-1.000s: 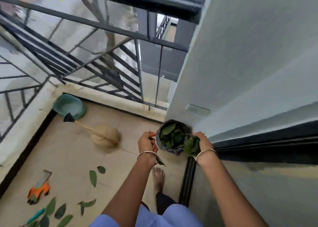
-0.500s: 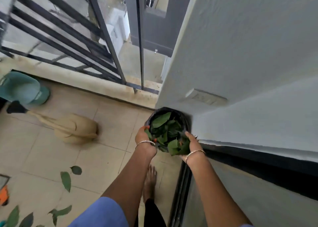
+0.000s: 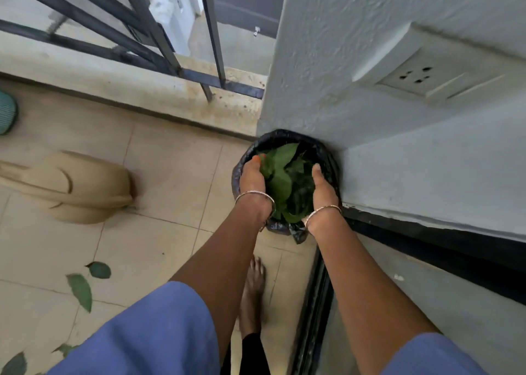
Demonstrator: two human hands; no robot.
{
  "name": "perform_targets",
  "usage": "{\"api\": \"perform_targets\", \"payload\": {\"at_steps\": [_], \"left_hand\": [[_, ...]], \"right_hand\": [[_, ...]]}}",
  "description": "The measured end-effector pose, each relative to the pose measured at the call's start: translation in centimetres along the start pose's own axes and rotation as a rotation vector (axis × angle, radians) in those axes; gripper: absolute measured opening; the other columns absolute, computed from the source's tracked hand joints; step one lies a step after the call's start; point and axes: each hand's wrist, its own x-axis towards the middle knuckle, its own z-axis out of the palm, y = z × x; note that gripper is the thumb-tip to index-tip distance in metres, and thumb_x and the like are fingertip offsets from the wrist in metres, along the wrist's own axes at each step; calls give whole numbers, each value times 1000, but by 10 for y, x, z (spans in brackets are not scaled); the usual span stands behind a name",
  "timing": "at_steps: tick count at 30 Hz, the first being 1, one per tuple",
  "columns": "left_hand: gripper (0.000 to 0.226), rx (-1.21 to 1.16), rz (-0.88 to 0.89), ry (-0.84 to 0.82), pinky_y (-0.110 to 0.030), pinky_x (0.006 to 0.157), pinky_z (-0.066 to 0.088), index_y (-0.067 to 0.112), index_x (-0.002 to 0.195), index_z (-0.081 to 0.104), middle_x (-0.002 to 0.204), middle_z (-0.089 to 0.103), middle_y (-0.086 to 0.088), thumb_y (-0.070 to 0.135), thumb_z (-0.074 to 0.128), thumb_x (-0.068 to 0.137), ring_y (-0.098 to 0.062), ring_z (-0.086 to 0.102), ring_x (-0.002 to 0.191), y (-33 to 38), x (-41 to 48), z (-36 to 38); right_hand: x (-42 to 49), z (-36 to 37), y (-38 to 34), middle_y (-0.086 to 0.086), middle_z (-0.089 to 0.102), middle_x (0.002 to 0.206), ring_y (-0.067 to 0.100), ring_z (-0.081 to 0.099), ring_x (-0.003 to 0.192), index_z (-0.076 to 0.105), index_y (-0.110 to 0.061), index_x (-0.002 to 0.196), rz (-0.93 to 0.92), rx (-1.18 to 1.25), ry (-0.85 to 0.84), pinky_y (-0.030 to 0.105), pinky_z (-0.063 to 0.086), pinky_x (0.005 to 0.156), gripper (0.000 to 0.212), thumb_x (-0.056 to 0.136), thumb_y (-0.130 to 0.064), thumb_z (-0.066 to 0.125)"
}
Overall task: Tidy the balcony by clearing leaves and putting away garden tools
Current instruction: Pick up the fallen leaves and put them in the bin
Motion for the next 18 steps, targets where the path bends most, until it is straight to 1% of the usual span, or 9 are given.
{"api": "perform_targets", "payload": {"at_steps": [2,4,6,7,9,11,12,15,18], "left_hand": [[28,33,25,-33,-32,75,53,21,79,67,73,71,-1,35,51,97,-22,64,75,-3,2,2],[28,73,49,-48,-39,87,54,23,88,67,89,70,-5,43,49,98,-26,65,85,-6,2,-2],[31,97,75,-61,-48,94,52,25,100,69,103,70,-9,49,50,95,-30,66,96,-10,4,-12],[34,108,101,-49,-48,91,54,25,106,69,108,70,-9,50,51,93,-29,67,98,-13,4,-18],[39,138,154,-16,-29,75,58,20,120,66,115,67,-4,46,46,97,-19,65,100,-15,-1,-29],[41,158,199,-3,-12,62,52,8,126,61,115,62,-2,32,34,105,-12,59,106,-17,-9,-40],[40,151,220,10,-11,65,50,4,123,61,114,61,-4,27,33,106,-15,57,110,-16,-13,-48],[28,111,241,73,-28,86,52,5,100,65,99,66,-9,15,39,102,-24,62,103,-12,-32,-68],[27,51,232,135,-31,76,52,7,89,62,81,65,-9,11,38,100,-23,65,79,-7,-57,-94]], "right_hand": [[2,-3,-1,-3,58,131,26,56,115,59,-34,126,42,24,-32,56,47,95,95,47,-86,69],[-14,-3,-7,-5,49,139,25,48,124,52,-38,133,68,63,-54,57,43,96,72,71,-72,64],[-26,-6,-7,-4,42,149,23,38,136,48,-34,140,55,161,-59,59,33,105,57,87,-55,59],[-31,-8,-6,-4,39,152,20,34,140,47,-32,142,41,190,-51,59,28,110,52,93,-47,56],[-43,-11,-3,-3,41,150,17,33,141,48,-26,142,6,198,-2,56,27,113,44,98,-33,51],[-54,-13,-1,3,49,144,18,43,133,52,-17,138,-42,165,86,48,36,109,38,100,-17,48],[-59,-14,0,8,53,139,20,49,127,54,-12,135,-66,148,134,43,42,104,37,100,-10,47],[-77,-16,7,18,62,121,23,60,105,59,1,126,-114,130,222,33,50,86,34,95,5,46],[-108,-7,20,17,66,99,19,63,82,66,3,112,-177,38,218,25,51,67,31,90,10,45]]}}
